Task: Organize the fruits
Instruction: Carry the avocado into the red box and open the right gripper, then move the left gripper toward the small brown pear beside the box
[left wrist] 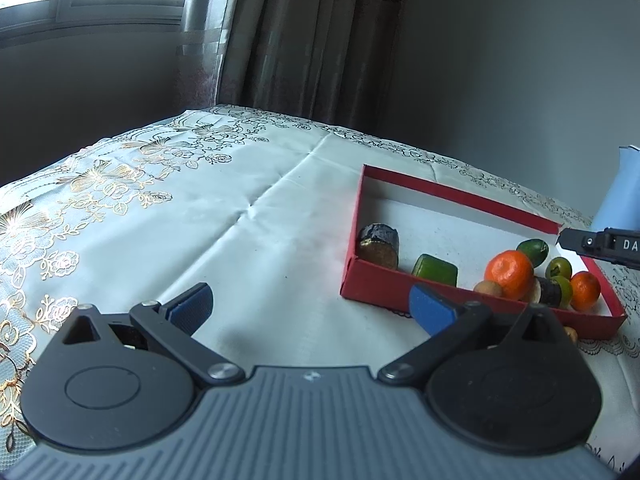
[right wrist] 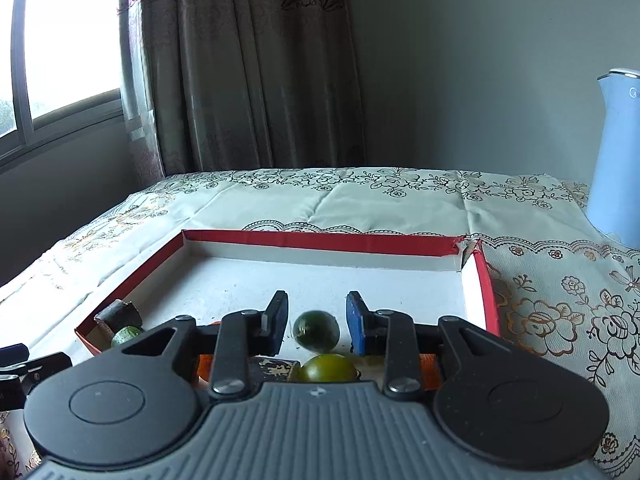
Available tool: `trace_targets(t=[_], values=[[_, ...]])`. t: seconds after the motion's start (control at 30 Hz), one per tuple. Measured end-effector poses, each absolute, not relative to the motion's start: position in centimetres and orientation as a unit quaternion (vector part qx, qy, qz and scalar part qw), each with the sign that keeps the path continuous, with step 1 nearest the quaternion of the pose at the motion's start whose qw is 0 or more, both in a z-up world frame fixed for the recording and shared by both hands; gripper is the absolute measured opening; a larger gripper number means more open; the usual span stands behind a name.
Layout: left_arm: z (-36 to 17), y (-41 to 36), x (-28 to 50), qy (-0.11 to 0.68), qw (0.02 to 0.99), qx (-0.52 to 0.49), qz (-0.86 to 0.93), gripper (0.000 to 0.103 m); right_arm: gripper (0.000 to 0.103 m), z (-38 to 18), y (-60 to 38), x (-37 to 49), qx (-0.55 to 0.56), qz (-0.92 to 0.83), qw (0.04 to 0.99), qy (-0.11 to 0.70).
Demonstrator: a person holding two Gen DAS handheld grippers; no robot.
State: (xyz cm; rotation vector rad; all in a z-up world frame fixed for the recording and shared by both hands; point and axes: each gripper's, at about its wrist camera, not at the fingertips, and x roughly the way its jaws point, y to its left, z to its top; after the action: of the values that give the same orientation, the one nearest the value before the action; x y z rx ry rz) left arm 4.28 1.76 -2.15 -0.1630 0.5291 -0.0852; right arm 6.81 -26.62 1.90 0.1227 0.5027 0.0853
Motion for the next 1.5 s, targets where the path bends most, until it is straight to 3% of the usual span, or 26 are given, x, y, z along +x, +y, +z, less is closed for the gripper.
trace_targets(t=[0.13,0.27,0.3,0.6,1.5], values=[[-2.2,1.8,4.3,0.261,0.961,-0.08,-0.043,0.103,0.032,2.9,-28.7,3.6,0.07,0.025,0.972,0.223],[-2.2,1.8,4.2,0.259,0.961,-0.082,-0.043,0.103,0.071,2.6,-30.9,-0.6,0.066,-0.025,0.978,0.195],[-2.2,1.8,4.2,0.26,0.961,-0.082,-0.045,0.103,0.073,2.4,-31.4,-1.3,0.06,-0.044,0.979,0.192],[-2.3,1.8,4.1,0.265,0.96,-0.082,-0.049,0.103,0.073,-0.1,-35.7,-2.4,0.077,-0.136,0.971,0.183],[-1.9,-1.5,2.4,0.271,0.96,-0.023,-0.063,0.103,0.076,-0.4,-37.6,-2.9,0.137,-0.131,0.966,0.176]])
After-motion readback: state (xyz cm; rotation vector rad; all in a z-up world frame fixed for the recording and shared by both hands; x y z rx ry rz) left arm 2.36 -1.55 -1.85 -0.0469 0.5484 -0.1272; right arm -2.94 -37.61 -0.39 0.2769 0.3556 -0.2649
